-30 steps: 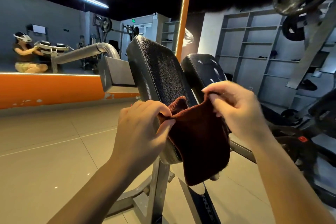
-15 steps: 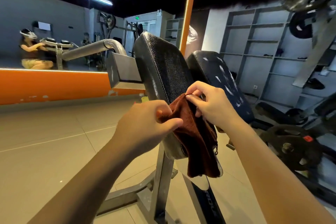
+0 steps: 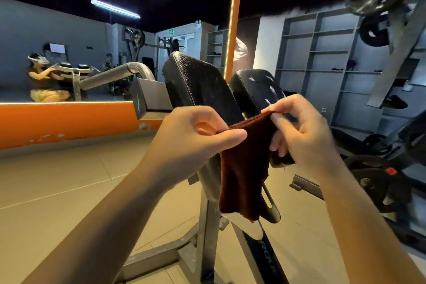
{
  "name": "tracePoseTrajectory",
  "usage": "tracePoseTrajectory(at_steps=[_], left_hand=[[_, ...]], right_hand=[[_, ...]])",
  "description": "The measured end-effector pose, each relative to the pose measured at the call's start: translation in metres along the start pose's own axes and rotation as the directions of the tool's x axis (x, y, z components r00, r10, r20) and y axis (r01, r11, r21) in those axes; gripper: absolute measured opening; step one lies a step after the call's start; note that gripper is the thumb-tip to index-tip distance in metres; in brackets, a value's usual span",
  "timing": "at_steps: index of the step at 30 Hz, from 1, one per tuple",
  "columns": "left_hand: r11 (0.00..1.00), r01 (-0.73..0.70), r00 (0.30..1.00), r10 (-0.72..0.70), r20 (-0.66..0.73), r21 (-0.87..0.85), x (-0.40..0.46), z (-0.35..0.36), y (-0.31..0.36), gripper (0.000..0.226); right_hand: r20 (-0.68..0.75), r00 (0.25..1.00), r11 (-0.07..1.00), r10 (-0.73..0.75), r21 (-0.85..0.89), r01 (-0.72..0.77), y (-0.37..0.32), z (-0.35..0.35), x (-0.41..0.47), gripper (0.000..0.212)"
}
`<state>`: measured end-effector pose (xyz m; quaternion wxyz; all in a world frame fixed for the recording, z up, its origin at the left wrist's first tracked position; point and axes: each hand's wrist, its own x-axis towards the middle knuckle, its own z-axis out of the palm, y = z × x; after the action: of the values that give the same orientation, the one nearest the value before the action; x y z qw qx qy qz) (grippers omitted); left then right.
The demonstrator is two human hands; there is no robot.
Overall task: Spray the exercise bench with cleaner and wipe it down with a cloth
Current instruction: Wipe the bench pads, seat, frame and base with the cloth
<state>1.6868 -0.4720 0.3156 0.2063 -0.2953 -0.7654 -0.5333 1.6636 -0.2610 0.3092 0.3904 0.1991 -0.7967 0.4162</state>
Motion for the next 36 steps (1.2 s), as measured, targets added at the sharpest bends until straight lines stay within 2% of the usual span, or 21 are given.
tracePoseTrajectory(at_steps=[2, 3, 6, 9, 11, 13, 16, 19, 21, 23, 25, 27, 29, 31, 34, 36], left_hand=[[0.995, -0.003, 0.999, 0.007, 0.044, -0.097, 0.006, 0.007, 0.012, 0.025], [0.996, -0.005, 1.000, 0.007, 0.020, -0.085, 0.011, 0.011, 0.010, 0.024], [0.981, -0.009, 0.992, 0.033, -0.119, 0.194, 0.018, 0.020, -0.006, 0.020], [0.936, -0.042, 0.976, 0.114, -0.188, 0.348, 0.014, 0.020, -0.016, 0.027], [0.895, -0.052, 0.957, 0.172, -0.236, 0.442, 0.016, 0.015, -0.021, 0.031], [0.859, -0.040, 0.940, 0.205, -0.272, 0.510, 0.017, 0.009, -0.032, 0.032], [0.825, -0.105, 0.916, 0.298, -0.270, 0.555, 0.012, -0.001, -0.059, 0.032], [0.751, -0.137, 0.868, 0.405, -0.287, 0.646, 0.009, -0.018, -0.091, 0.046], [0.702, -0.069, 0.834, 0.430, -0.345, 0.708, 0.021, -0.036, -0.113, 0.053], [0.770, 0.022, 0.827, 0.344, -0.444, 0.638, 0.043, -0.054, -0.128, 0.062], [0.833, 0.053, 0.845, 0.257, -0.469, 0.551, 0.069, -0.064, -0.136, 0.075], [0.851, 0.012, 0.870, 0.249, -0.424, 0.524, 0.088, -0.064, -0.144, 0.084], [0.884, -0.039, 0.854, 0.271, -0.443, 0.467, 0.098, -0.060, -0.149, 0.088], [0.907, -0.048, 0.827, 0.271, -0.492, 0.419, 0.100, -0.057, -0.152, 0.090], [0.884, -0.006, 0.829, 0.266, -0.491, 0.468, 0.099, -0.060, -0.155, 0.083], [0.875, 0.024, 0.836, 0.248, -0.489, 0.484, 0.098, -0.064, -0.156, 0.074]], right_hand=[[-0.077, 0.997, 0.996, -0.011, 0.088, 0.018, 0.002, -0.017, -0.007, 0.017], [-0.080, 0.997, 0.993, 0.012, 0.118, -0.003, 0.004, -0.019, -0.009, 0.022], [-0.072, 0.995, 0.997, 0.076, 0.028, -0.074, 0.012, -0.013, -0.017, 0.032], [-0.165, 0.986, 0.996, 0.036, -0.073, -0.049, 0.011, -0.001, -0.017, 0.040], [-0.178, 0.984, 0.997, -0.007, -0.082, -0.008, 0.010, 0.015, -0.014, 0.033], [-0.055, 0.997, 0.989, -0.046, -0.141, 0.038, 0.016, 0.041, -0.016, 0.019], [0.239, 0.970, 0.985, -0.035, -0.155, 0.074, 0.029, 0.078, -0.029, 0.049], [0.325, 0.944, 0.982, -0.065, -0.145, 0.117, 0.042, 0.091, -0.030, 0.051], [0.360, 0.930, 0.978, -0.076, -0.156, 0.141, 0.046, 0.092, -0.023, 0.051], [0.387, 0.918, 0.976, -0.085, -0.155, 0.156, 0.043, 0.094, -0.006, 0.049], [0.409, 0.908, 0.978, -0.089, -0.138, 0.158, 0.037, 0.099, 0.024, 0.051], [0.424, 0.903, 0.982, -0.069, -0.128, 0.136, 0.033, 0.109, 0.062, 0.056], [0.403, 0.912, 0.981, -0.071, -0.137, 0.137, 0.032, 0.123, 0.103, 0.057], [0.360, 0.932, 0.981, -0.052, -0.158, 0.116, 0.034, 0.137, 0.141, 0.057], [0.274, 0.962, 0.985, 0.021, -0.170, 0.027, 0.041, 0.148, 0.175, 0.059], [0.243, 0.970, 0.988, 0.023, -0.151, 0.015, 0.043, 0.150, 0.174, 0.070]])
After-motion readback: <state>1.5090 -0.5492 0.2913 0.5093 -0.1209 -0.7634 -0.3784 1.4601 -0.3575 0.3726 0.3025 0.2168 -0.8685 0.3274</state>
